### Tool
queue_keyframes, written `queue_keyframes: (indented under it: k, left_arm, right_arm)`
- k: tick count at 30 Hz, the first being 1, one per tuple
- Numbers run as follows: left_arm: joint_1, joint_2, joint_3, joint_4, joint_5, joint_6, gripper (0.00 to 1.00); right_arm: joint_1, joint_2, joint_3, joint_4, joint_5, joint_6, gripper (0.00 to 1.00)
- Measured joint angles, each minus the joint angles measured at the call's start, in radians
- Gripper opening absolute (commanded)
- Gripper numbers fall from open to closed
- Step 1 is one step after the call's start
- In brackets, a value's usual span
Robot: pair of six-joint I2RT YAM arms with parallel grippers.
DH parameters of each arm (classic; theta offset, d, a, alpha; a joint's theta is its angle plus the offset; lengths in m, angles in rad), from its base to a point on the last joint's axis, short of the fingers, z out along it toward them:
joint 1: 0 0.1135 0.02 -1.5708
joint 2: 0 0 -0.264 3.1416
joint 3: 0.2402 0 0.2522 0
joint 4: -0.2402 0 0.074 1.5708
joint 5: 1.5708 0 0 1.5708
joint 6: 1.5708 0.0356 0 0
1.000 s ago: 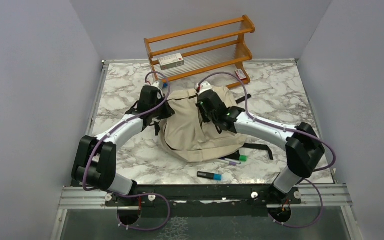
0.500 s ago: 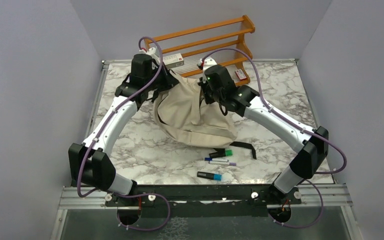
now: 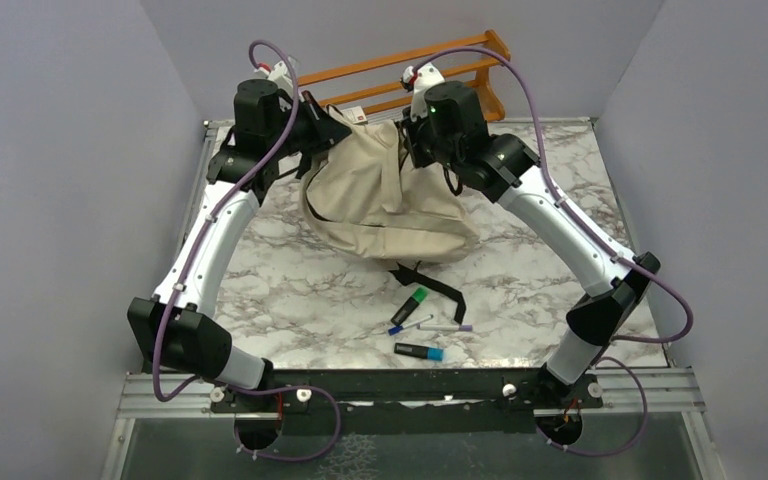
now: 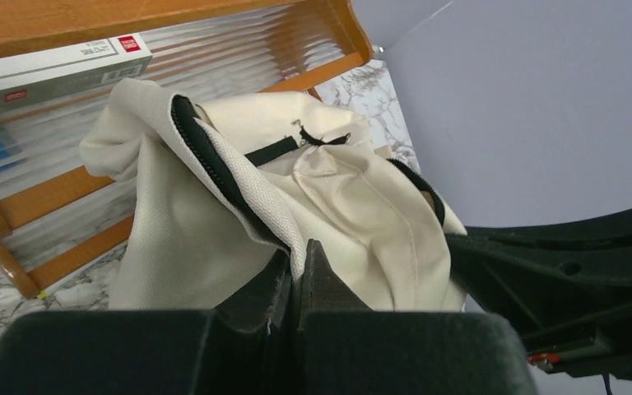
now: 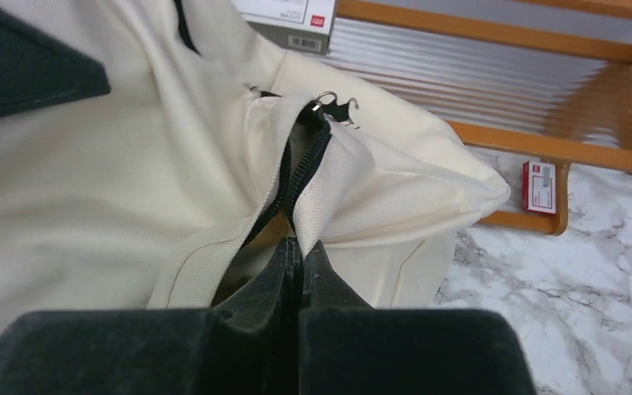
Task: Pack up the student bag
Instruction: Pick up the student bag at the center of the board, then place the student bag at the center of the board.
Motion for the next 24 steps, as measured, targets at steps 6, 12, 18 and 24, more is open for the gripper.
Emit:
queue_keyframes:
  k: [6, 12, 18, 24]
  left_arm:
    - [0.066, 0.0, 0.004, -0.032, 0.055, -0.001, 0.0]
    - [0.081, 0.0, -0.006, -0.033, 0.126, 0.003, 0.0]
    - [0.036, 0.005, -0.068, -0.009, 0.149, 0.024, 0.0]
    - [-0.099, 0.094, -0.066, 0.045, 0.145, 0.035, 0.0]
  right_arm:
    - [-0.021, 0.064, 0.106, -0.021, -0.012, -0.015, 0.01]
    - [-0.042, 0.07, 0.113, -0.047, -0.016, -0.018, 0.01]
    - [-0.143, 0.048, 0.041, -0.046, -0.065, -0.006, 0.0]
    - [-0.266, 0.017, -0.019, -0.048, -0.097, 0.008, 0.0]
